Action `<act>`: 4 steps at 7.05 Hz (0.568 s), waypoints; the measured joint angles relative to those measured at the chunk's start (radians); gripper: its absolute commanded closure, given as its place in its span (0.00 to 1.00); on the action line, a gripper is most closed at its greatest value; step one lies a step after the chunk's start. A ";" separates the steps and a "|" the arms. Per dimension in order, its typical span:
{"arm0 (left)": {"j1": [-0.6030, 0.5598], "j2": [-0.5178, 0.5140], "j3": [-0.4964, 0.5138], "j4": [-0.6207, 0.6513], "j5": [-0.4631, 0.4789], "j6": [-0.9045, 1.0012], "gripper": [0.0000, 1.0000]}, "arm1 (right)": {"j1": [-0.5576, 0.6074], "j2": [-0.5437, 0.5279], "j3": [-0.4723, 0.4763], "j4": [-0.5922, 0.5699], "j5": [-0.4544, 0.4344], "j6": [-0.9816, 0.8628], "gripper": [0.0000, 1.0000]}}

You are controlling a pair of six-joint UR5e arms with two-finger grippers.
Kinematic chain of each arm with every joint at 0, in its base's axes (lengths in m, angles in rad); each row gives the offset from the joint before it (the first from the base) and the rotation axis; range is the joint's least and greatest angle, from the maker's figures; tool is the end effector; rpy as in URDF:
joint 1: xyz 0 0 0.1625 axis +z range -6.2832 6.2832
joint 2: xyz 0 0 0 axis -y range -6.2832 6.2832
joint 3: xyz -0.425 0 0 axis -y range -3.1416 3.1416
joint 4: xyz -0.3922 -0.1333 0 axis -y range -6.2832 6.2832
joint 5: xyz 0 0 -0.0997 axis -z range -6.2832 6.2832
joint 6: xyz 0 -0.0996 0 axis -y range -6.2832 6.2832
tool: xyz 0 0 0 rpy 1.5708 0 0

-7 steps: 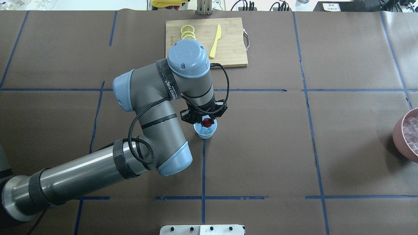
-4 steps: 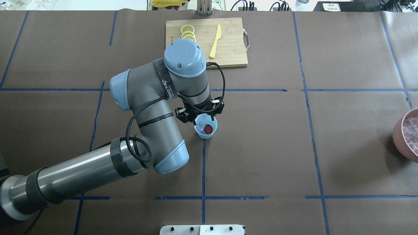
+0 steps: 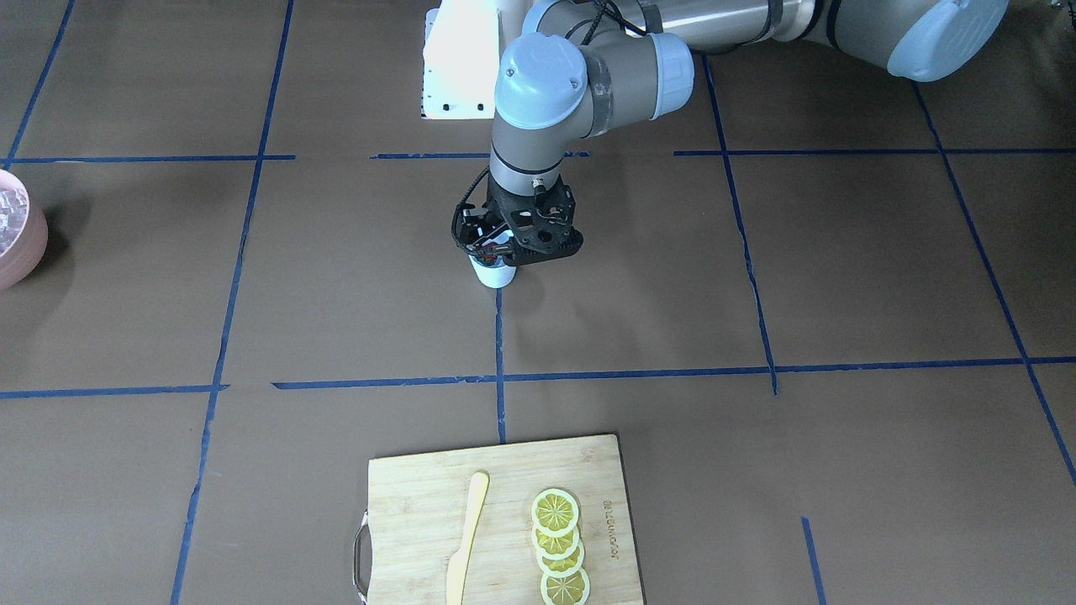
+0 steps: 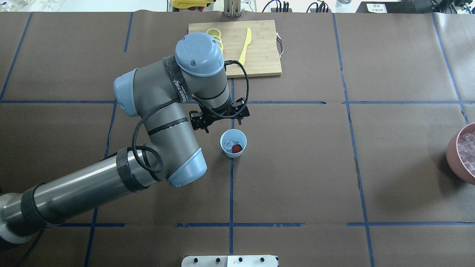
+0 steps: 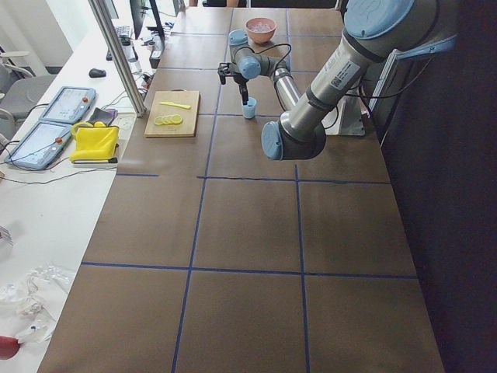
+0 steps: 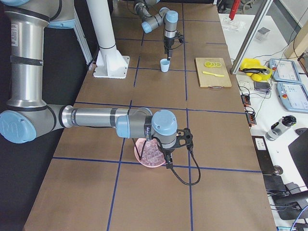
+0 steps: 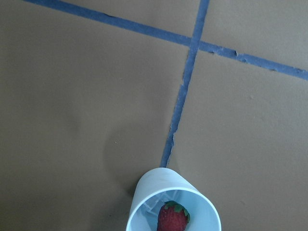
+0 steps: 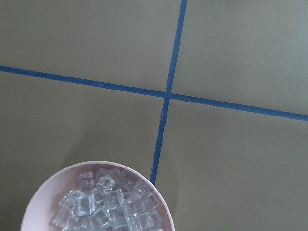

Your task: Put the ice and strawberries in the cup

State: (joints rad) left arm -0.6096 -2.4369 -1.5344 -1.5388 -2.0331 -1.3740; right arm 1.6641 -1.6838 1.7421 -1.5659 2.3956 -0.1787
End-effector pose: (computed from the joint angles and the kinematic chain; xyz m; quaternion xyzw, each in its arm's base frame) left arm 0.5410 -0.4862 0.1394 -0.0459 0.4306 -0.0967 0.8962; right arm 0.1016 -0.4398 0.6231 0.0830 -0.3930 -0.0517 0.9143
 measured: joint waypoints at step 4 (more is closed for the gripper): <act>-0.217 0.240 -0.187 0.141 -0.030 0.468 0.00 | 0.000 -0.007 -0.044 -0.002 0.002 0.002 0.01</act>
State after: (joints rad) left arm -0.8264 -2.1972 -1.7216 -1.3974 -2.0635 -0.9063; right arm 1.6641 -1.6908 1.6979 -1.5677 2.3971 -0.1763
